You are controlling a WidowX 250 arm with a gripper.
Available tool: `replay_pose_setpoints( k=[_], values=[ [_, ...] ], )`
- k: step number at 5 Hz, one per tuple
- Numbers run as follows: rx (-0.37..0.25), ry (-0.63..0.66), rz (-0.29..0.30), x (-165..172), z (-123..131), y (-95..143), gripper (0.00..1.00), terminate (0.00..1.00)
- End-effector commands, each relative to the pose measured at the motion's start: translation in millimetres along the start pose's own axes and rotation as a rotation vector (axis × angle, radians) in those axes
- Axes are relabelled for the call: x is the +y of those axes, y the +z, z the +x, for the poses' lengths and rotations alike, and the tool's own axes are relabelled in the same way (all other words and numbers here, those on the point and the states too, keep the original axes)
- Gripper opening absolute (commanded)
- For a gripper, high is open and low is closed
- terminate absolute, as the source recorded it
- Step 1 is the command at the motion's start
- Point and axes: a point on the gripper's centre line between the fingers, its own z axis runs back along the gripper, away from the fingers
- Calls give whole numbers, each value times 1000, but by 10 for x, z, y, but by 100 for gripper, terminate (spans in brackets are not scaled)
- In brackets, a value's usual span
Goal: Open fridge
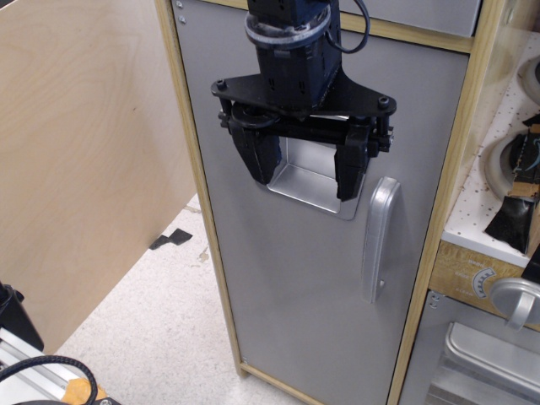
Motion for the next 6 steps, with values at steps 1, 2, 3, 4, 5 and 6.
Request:
replay_pose_setpoints(
  k=[1, 2, 3, 4, 5, 6],
  values=[
    [0, 0, 0, 0, 0, 0, 100, 0],
    [-42, -47, 4, -22, 166, -214, 100, 0],
    [-36, -63, -24, -80, 298, -403, 100, 0],
    [-68, -104, -46, -91, 451, -608, 100, 0],
    [-81, -126, -87, -118, 551, -834, 100, 0],
    [-98, -153, -101, -199, 643, -977, 100, 0]
  ],
)
